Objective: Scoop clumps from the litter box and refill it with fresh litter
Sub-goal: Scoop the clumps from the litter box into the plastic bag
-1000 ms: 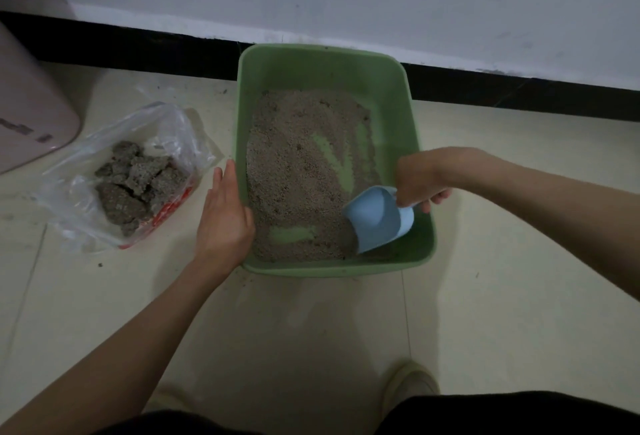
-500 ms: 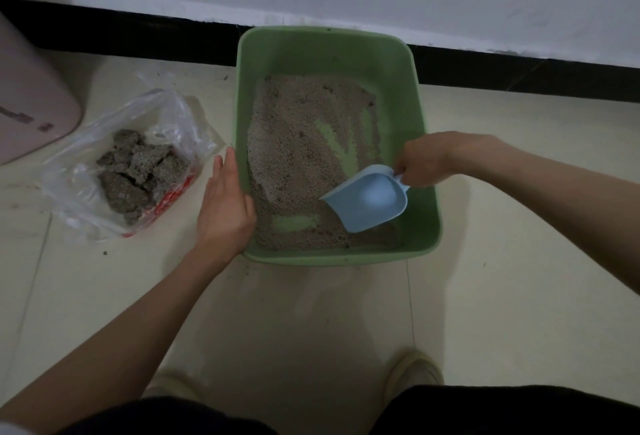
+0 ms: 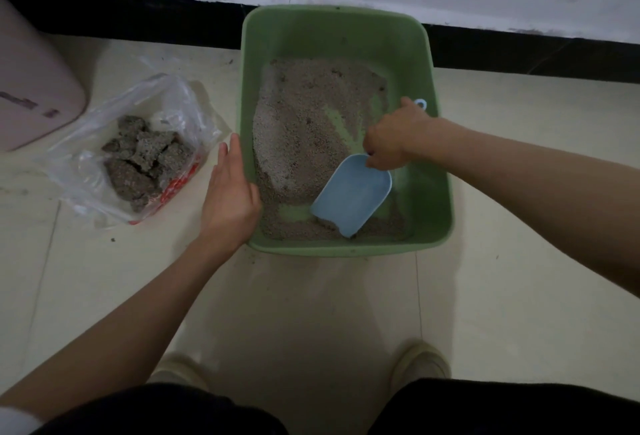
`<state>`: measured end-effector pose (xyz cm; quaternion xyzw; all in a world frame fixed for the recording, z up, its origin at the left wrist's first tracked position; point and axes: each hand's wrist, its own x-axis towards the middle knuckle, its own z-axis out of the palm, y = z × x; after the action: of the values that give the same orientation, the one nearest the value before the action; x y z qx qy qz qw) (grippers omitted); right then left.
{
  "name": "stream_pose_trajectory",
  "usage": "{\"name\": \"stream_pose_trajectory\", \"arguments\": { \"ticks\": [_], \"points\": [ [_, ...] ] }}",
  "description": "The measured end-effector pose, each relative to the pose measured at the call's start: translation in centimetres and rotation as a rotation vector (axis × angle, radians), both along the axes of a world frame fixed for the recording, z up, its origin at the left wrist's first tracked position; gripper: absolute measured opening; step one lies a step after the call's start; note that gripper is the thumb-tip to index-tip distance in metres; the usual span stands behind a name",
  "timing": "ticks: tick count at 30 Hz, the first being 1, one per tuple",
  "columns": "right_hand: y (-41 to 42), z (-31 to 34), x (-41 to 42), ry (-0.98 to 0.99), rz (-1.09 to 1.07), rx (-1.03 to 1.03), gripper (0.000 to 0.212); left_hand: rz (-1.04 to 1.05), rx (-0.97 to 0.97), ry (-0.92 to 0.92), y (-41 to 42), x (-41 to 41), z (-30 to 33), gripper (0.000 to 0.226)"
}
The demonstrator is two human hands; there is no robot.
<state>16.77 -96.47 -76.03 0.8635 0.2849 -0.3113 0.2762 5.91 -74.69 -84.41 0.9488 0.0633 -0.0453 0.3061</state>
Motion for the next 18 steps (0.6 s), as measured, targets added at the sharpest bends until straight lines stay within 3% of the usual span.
{"name": "stream_pose_trajectory", "arguments": {
  "ticks": [7, 12, 15, 18],
  "points": [
    [1.9, -2.6, 0.6, 0.018, -0.151, 0.111, 0.031, 0.023, -0.005, 0.021, -0.1, 0.0, -0.2, 0.072],
    [1.2, -3.8, 0.0, 0.267, -0.480, 0.435, 0.040, 0.021, -0.034, 0.024, 0.1, 0.1, -0.4, 0.071],
    [-0.2, -1.0, 1.0, 0.128, -0.336, 0.344, 0.042, 0.027, -0.028, 0.012, 0.1, 0.1, -0.5, 0.071],
    [-1.9, 1.8, 1.7, -0.040, -0.184, 0.073, 0.037, 0.017, -0.024, 0.008, 0.1, 0.0, -0.6, 0.071]
  ]
}}
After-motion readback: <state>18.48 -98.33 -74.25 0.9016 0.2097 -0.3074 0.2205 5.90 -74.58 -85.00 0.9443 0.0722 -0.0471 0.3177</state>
